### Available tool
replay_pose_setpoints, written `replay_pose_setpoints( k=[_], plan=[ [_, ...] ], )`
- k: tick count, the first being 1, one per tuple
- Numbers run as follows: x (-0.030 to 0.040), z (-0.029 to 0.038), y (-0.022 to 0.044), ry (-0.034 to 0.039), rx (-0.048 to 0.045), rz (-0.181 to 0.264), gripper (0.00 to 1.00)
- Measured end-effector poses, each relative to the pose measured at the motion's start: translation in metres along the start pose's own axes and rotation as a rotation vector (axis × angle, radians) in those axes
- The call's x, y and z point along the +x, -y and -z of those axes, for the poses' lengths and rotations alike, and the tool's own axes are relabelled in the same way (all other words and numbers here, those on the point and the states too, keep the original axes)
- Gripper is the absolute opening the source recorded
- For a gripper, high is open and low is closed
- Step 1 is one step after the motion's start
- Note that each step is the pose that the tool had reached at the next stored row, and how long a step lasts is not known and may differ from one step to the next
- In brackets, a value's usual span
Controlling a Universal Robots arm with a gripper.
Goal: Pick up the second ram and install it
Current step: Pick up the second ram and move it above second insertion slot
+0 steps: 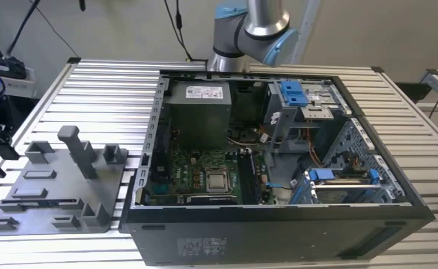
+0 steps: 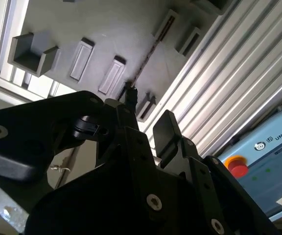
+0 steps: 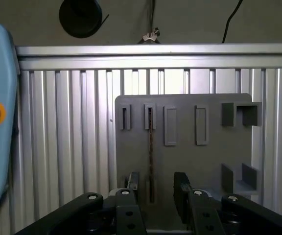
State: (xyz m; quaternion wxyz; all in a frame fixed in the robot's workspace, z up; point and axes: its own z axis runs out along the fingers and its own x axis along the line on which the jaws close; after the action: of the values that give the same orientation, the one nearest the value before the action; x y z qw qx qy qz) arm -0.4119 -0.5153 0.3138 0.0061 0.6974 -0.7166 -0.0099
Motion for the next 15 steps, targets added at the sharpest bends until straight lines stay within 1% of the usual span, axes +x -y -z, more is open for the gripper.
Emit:
replay_pose_setpoints(
  k=[1, 7, 10, 15],
  plan=[
    [0.0000, 0.0000, 0.0001, 0.0001, 0.0020, 0.000, 0.42],
    [0.0000, 0.0000, 0.0001, 0.0001, 0.0021, 0.000, 0.42],
    [-0.0031, -0.0001, 0.0000, -0.0007, 0.0023, -0.002, 0.42],
    [-0.0031, -0.0003, 0.0000, -0.0006, 0.0022, -0.002, 0.42]
  ],
)
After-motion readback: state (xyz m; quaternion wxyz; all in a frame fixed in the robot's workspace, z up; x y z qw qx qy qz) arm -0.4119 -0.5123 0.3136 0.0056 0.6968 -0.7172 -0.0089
